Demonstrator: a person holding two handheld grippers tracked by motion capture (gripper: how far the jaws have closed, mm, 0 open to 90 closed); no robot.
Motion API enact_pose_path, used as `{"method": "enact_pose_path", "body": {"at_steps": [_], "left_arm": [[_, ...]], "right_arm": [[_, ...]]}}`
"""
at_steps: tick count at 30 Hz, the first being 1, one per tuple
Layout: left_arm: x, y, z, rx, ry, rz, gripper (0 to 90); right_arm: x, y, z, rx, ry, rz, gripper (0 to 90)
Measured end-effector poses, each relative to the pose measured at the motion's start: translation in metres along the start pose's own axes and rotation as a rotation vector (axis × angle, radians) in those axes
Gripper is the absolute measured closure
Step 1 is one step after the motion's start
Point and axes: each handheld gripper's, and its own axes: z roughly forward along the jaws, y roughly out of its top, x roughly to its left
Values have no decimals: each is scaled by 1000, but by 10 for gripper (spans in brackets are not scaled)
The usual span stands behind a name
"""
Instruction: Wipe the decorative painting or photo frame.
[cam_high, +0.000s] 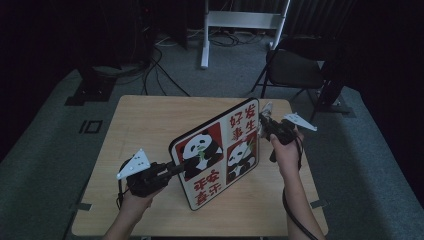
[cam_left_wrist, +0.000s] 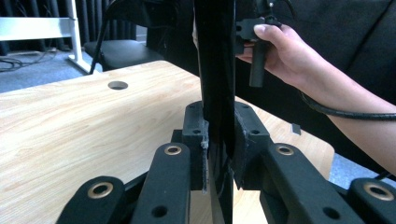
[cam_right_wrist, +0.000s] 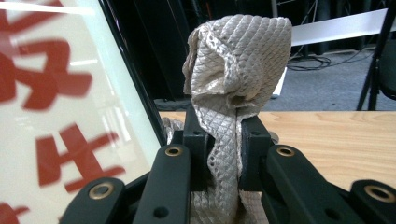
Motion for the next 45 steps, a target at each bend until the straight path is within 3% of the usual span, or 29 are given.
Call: {"method": "enact_pose_path", "body": {"at_steps": [37, 45], "left_arm": [[2, 1, 0, 5, 15, 9, 781], [2, 2, 0, 8, 18, 7, 781]], "right_arm": [[-25, -84, -5, 179, -113, 18, 771], [-31, -105, -9, 224, -147, -8, 770]]}}
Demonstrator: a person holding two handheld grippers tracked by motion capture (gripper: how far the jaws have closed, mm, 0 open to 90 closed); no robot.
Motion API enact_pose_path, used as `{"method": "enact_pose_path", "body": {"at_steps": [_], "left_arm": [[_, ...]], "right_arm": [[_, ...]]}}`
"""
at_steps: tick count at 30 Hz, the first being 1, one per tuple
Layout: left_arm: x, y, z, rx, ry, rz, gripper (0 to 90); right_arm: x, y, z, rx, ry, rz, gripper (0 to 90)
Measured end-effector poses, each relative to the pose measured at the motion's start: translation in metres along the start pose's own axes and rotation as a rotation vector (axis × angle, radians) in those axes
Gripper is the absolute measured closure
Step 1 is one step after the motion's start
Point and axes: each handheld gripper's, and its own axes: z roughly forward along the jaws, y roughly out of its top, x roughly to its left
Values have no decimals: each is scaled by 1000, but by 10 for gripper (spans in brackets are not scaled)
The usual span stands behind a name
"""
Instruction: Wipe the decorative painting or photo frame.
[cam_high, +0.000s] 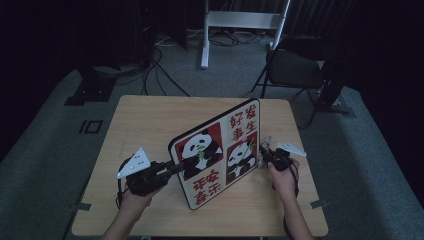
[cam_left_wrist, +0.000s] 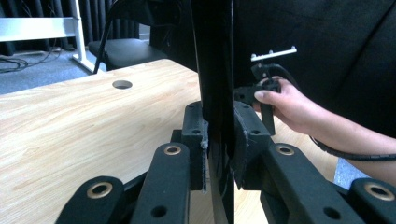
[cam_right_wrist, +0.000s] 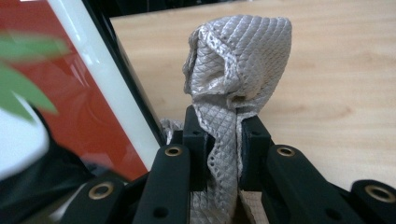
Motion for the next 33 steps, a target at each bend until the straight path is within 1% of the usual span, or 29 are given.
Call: {"method": "enact_pose_path", "body": {"at_steps": [1, 4, 6, 7, 8, 9, 10, 11, 14, 15, 16, 18, 20, 22, 23, 24, 26, 27, 28, 29, 31, 32, 33], "left_arm": [[1, 0, 0, 0, -2, -1, 781], [2, 0, 0, 2, -6, -3, 781], [2, 0, 0, 2, -8, -4, 781], [3, 0, 0, 4, -11, -4, 781], [3, 0, 0, 4, -5, -5, 780], [3, 1, 0, 4, -9, -11, 780], [3, 1, 0, 8, -11, -10, 780], [3, 1, 0, 10, -6, -10, 779], [4, 1, 0, 10, -9, -15, 778], [4, 1, 0, 10, -13, -14, 776], [4, 1, 0, 11, -7, -12, 774], [4, 2, 0, 13, -10, -13, 772], [4, 2, -1, 13, -11, -12, 749], [4, 2, -2, 8, -8, -13, 735], [4, 2, -2, 8, -8, -13, 722], [4, 2, -3, 11, -8, -12, 709], [3, 2, -4, 15, -8, -11, 690], [3, 2, -6, 19, -1, -1, 678], [3, 2, -6, 19, -1, -1, 665], [3, 1, -8, 23, -9, -3, 648], [3, 0, -10, 22, -4, -1, 614], [3, 0, -10, 24, -6, -1, 612], [3, 0, -11, 24, 1, -1, 594]], "right_arm": [[-1, -3, 0, 6, -2, 3, 770], [-3, -11, 0, 31, -19, -16, 767], [-6, -16, 0, 60, -33, -45, 761], [-7, -18, 0, 82, -36, -44, 760], [-7, -18, -1, 90, -41, -55, 758], [-7, -18, -2, 78, -55, -80, 756], [-7, -18, -2, 88, -67, -99, 753], [-8, -18, -2, 98, -70, -102, 747], [-10, -18, -3, 119, -71, -111, 729], [-11, -18, -3, 123, -71, -107, 721], [-11, -18, -3, 124, -71, -107, 704], [-12, -18, -3, 136, -70, -110, 659], [-14, -17, -3, 134, -71, -102, 605], [-16, -15, -4, 128, -66, -83, 581], [-16, -15, -4, 128, -66, -83, 581], [-18, -12, -7, 118, -68, -72, 557], [-20, -9, -9, 114, -66, -66, 521], [-21, -7, -11, 108, -66, -64, 517], [-21, -6, -12, 109, -64, -61, 509], [-23, -5, -14, 115, -61, -62, 489], [-25, -3, -17, 106, -62, -64, 453], [-26, -2, -19, 105, -62, -64, 432], [-27, -2, -21, 95, -63, -62, 415]]}}
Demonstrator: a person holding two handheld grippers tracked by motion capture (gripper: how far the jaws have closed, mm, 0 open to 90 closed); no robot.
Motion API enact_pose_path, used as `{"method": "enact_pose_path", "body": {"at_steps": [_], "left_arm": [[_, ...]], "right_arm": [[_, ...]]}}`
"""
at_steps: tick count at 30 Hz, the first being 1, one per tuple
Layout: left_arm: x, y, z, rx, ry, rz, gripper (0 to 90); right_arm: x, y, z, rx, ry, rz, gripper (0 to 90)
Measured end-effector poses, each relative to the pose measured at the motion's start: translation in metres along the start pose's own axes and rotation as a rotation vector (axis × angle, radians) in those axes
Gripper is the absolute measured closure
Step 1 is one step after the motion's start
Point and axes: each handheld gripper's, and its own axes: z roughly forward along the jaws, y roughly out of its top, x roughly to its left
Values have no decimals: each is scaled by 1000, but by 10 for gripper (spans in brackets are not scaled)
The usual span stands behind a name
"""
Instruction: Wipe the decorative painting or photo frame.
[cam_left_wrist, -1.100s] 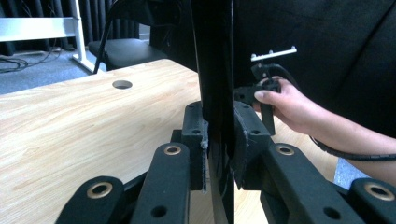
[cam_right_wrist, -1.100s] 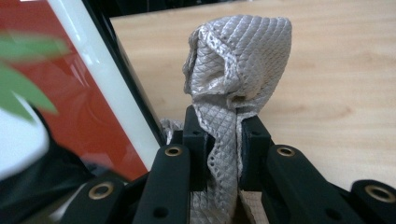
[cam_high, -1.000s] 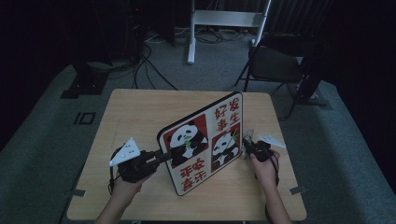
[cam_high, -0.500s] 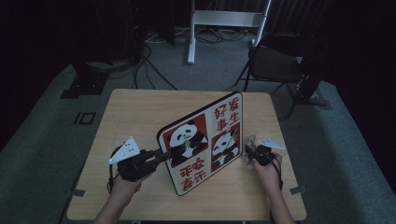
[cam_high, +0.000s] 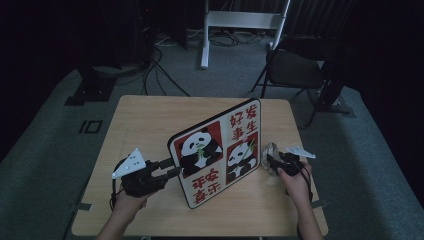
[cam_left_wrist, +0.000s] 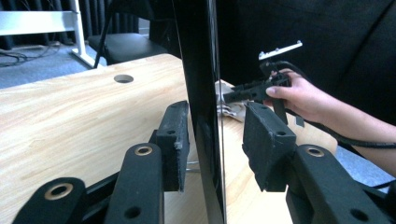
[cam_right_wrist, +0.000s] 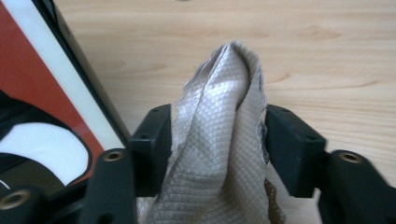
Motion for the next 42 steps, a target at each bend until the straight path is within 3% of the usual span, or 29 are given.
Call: {"method": "enact_pose_path", "body": {"at_steps": [8, 18, 28, 32, 42], "left_arm": [[4, -7, -8, 21, 20, -10, 525], [15, -21, -16, 33, 65, -41, 430], [35, -51, -23, 91, 98, -115, 320], [43, -67, -25, 123, 144, -138, 292], [61, -104, -35, 212, 310, -185, 197]], "right_arm": [[-9, 5, -17, -28, -13, -24, 357], [-6, 0, -30, -34, -6, -40, 337], [-5, -18, -41, -13, 5, -48, 321], [-7, -26, -45, -6, 4, -41, 320], [-9, -48, -52, 33, -8, -48, 313]]}}
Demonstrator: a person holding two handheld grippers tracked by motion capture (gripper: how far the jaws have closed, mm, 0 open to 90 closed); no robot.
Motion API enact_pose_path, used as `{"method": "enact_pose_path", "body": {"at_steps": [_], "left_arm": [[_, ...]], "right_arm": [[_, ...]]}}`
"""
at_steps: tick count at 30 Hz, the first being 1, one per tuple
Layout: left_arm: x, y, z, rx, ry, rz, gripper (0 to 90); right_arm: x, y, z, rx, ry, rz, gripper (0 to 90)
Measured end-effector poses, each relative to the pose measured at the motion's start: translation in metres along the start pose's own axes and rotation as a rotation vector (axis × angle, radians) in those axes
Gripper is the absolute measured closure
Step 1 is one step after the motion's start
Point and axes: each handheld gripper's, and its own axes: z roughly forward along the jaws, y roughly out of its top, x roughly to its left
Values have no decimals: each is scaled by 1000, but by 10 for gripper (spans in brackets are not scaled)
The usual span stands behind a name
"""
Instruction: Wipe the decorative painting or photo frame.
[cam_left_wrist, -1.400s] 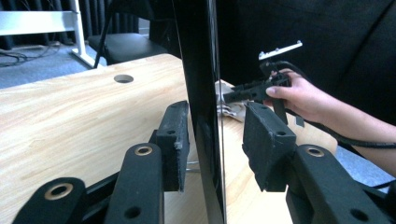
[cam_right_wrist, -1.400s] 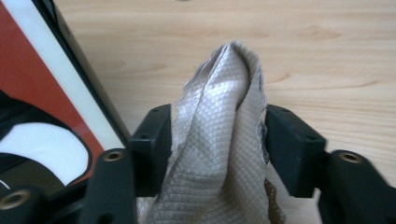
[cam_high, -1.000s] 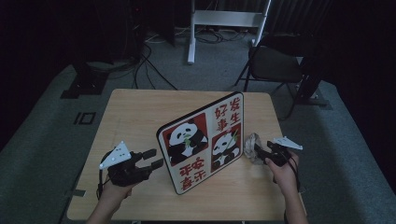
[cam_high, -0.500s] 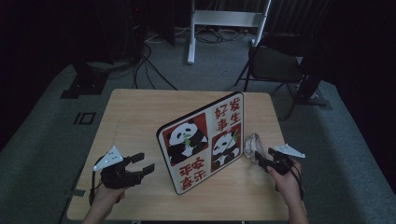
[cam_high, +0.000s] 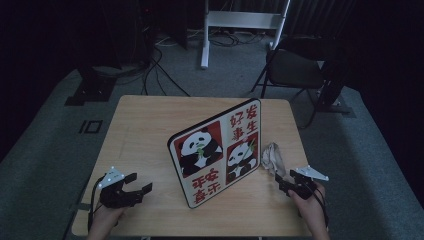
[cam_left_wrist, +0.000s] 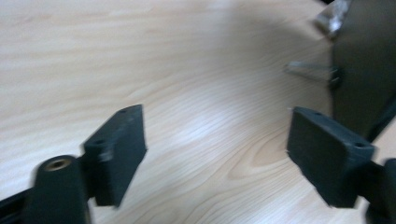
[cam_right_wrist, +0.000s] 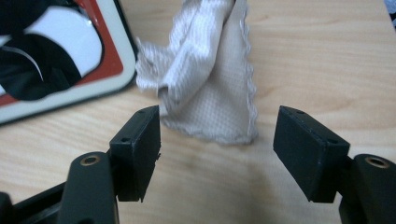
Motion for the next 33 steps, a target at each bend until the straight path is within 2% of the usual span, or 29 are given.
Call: {"method": "enact_pose_path", "body": {"at_steps": [5, 11, 17, 20, 22, 25, 29, 33], "left_arm": [[6, -10, -1, 23, 84, -12, 179], [16, -22, -3, 54, 187, -57, 142], [24, -30, -5, 68, 265, -87, 142], [26, -33, -3, 88, 308, -75, 142], [28, -35, -1, 107, 339, -75, 117], [31, -39, -1, 113, 373, -91, 95], [36, -44, 0, 133, 422, -122, 90], [39, -47, -1, 140, 460, -141, 83]], "right_arm": [[0, -7, -1, 16, -12, -7, 310], [-1, -13, -6, 26, -42, -23, 305], [-4, -19, -9, 40, -65, -23, 301], [-3, -20, -9, 63, -78, -36, 296], [-4, -20, -9, 75, -88, -28, 295], [-5, -20, -8, 89, -98, -18, 294], [-3, -20, -7, 97, -107, -40, 275], [-3, -20, -7, 98, -107, -41, 274]]}}
